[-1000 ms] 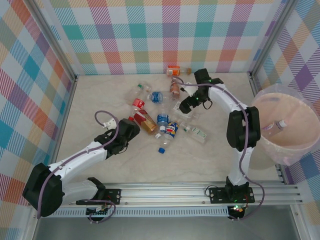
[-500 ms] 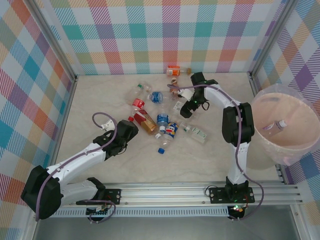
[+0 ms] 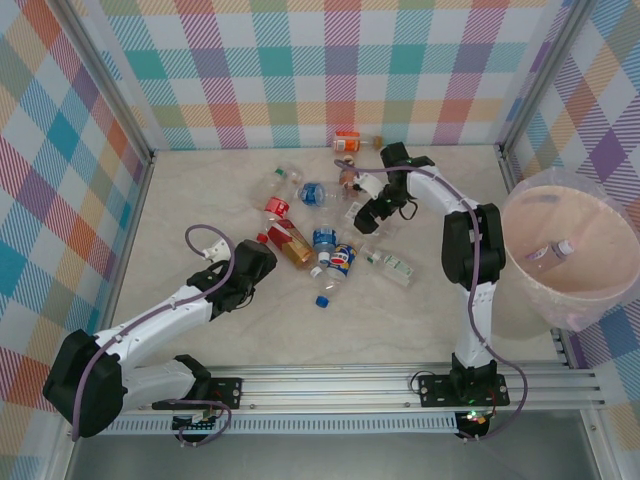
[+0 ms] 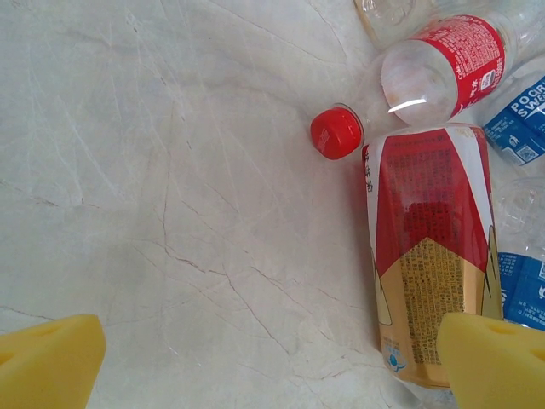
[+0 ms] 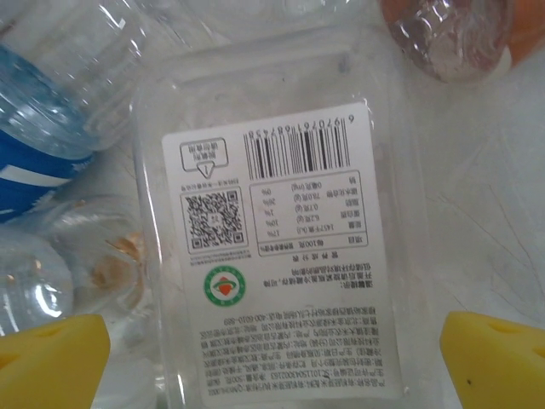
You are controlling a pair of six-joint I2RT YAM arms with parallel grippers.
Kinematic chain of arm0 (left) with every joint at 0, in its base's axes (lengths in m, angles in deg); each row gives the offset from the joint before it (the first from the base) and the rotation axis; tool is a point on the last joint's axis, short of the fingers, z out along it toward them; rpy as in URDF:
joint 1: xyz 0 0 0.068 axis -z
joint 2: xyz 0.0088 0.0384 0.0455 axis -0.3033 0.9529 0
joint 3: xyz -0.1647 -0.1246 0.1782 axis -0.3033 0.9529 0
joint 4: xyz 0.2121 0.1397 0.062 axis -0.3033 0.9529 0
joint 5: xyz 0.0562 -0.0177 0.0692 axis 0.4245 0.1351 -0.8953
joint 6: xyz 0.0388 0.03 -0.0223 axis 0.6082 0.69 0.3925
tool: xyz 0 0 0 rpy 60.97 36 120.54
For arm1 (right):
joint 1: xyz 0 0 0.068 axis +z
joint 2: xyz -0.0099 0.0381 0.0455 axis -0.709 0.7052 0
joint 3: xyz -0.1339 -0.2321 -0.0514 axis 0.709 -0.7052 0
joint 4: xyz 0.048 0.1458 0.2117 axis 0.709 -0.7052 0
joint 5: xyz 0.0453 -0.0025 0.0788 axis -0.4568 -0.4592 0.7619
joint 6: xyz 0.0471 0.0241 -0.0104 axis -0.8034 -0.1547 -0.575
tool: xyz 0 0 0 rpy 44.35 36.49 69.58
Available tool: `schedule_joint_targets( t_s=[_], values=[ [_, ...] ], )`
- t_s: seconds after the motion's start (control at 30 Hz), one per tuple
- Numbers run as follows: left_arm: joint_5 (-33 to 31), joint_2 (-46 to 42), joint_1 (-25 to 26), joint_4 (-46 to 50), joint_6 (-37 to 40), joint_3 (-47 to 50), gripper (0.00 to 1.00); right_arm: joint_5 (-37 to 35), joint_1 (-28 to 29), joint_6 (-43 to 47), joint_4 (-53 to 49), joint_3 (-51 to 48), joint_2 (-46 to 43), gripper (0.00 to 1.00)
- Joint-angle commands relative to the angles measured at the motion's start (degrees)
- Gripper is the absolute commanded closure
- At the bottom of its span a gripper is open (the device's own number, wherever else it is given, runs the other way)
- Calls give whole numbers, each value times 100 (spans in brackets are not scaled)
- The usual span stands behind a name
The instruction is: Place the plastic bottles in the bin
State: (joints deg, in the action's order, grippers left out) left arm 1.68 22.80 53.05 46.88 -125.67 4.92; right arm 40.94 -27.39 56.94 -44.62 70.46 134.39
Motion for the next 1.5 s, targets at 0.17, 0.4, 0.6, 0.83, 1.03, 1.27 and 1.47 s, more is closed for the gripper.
schedule_joint_targets(
  t_s=[0.17, 0.4, 0.6, 0.83, 1.03, 1.27, 1.47],
  values=[
    [-127, 40, -59, 64, -25, 66, 0, -364, 208, -63, 105, 135, 183, 0],
    [-158, 28, -59, 91, -22, 60, 0, -1141, 106, -783, 249, 245, 262, 0],
    [-125, 84, -59, 57, -17, 57, 0, -1059, -82, -1188, 31, 181, 133, 0],
    [-61, 189, -53, 19, -16, 30, 0, -695, -63, -1119, 228, 116, 307, 0],
    [-53, 197, -55, 21, -8, 29, 0, -523, -32, -716, 194, 309, 581, 0],
    [-26, 273, -59, -25, 17, 19, 0, -756, 25, -760, 302, 279, 659, 1],
    [-21, 310, -59, -18, 78, -40, 0, -857, 25, -954, 824, -357, -183, 23]
  ],
)
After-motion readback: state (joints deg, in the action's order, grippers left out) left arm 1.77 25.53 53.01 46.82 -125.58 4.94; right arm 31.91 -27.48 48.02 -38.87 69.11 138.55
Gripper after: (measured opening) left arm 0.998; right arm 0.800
